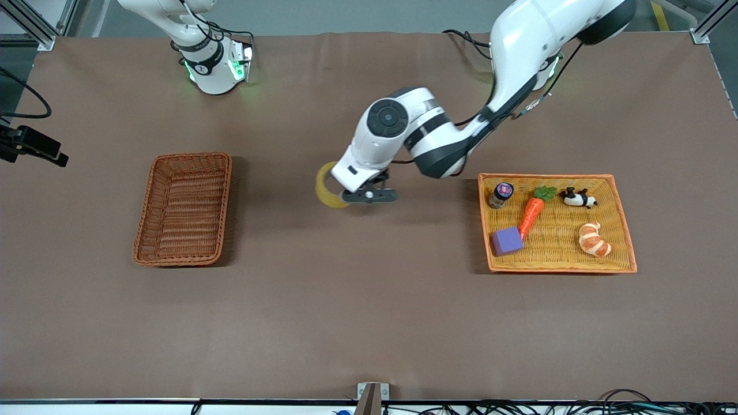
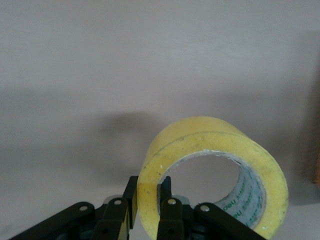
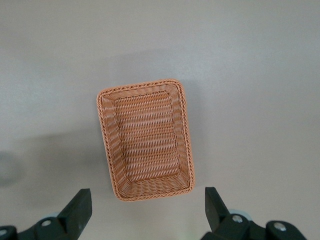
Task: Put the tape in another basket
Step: 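Set the tape down mid-table while the right gripper reaches toward it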
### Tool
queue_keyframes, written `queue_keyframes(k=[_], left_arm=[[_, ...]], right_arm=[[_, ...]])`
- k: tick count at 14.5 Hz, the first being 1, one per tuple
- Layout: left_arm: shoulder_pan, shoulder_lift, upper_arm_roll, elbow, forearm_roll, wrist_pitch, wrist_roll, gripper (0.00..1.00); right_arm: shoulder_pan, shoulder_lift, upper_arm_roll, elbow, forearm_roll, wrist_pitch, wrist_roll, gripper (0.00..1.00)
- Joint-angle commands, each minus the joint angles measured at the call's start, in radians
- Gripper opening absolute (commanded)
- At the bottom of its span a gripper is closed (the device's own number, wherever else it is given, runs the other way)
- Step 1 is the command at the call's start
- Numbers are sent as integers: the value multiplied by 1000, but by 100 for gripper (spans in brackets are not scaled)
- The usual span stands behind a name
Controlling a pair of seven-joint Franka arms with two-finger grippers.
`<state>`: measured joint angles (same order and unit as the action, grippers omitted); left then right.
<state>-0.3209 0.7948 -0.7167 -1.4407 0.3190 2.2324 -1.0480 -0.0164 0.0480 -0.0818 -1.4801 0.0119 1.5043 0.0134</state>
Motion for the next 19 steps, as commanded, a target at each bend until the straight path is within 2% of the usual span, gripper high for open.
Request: queue_keyframes(k=[1,3,5,7,9,11,12,14,16,19], left_arm=[[-91,107,54,146,49,55,-13,3],[-173,180,127,233,49,99,-15,4],[-245,188,212,241,46,130,-24,4],[-273,199,249,243,46,198,-26,9],[-273,230,252,241,43,284,-26,19],[-273,233,252,237,43,288,-24,26],[-273,231,252,233,43,288,-24,38],[-264,216,250,230,26,282,-27,45],[-259,210,250,230,3,282,-27,83],[-248,160,250,197,-12,267,-24,95]], right_arm=[[-11,-7,8,-6,10,7,0,100],[-11,-7,10,-3,10,29,2,100],[-10,-5,10,-5,10,54,2,100],[-2,-2,10,-5,10,74,2,100],[3,1,13,-5,10,88,0,100],[41,16,14,-14,8,94,-1,100],[73,29,13,-14,3,102,0,100],[82,50,14,-14,5,122,0,100],[108,78,14,-16,5,134,0,100],[183,102,14,-81,5,235,20,100]])
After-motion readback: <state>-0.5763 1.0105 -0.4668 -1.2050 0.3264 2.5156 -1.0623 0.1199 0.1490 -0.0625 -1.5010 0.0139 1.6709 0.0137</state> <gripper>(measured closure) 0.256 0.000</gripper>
